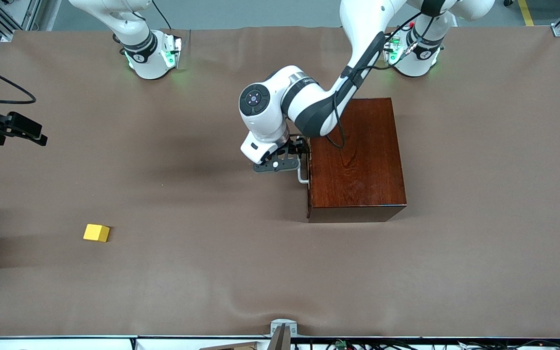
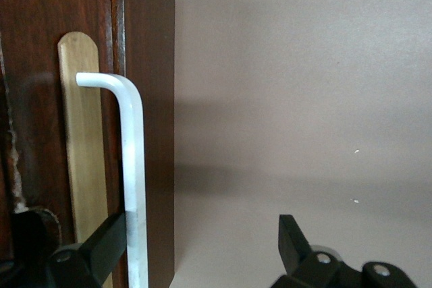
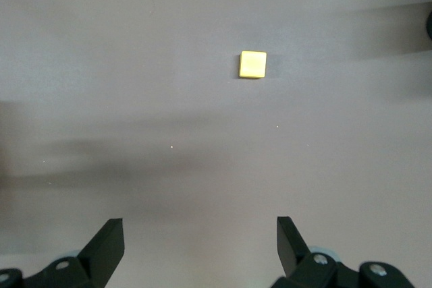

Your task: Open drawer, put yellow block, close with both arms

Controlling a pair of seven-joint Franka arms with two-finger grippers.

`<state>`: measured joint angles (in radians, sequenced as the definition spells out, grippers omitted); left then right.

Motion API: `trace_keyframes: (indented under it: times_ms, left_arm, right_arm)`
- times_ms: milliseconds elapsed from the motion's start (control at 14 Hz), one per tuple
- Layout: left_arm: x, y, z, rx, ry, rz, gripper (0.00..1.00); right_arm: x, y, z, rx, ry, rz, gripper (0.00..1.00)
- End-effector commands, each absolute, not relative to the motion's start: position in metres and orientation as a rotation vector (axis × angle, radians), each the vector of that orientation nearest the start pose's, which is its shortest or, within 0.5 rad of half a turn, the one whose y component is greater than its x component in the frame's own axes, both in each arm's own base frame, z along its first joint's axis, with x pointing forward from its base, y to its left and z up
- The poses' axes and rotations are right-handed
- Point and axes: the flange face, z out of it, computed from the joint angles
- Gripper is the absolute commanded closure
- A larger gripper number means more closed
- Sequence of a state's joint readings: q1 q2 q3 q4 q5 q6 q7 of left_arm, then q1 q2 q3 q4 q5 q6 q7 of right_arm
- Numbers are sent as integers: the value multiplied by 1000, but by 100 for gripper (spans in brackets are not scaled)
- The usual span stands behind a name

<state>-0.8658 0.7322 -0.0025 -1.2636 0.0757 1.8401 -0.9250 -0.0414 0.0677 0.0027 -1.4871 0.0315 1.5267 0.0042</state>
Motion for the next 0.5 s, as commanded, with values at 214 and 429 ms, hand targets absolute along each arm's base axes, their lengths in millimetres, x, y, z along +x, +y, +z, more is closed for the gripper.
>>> trace_keyframes:
  times_ms: [214, 429]
  left_arm:
    - [478, -552, 304, -2952, -65, 65, 0]
    - [474, -555, 300, -2937, -45, 50, 0]
  right_arm:
    - [568, -18, 625, -3116, 54, 40, 0]
    - [568, -18, 625, -3116, 54, 37, 0]
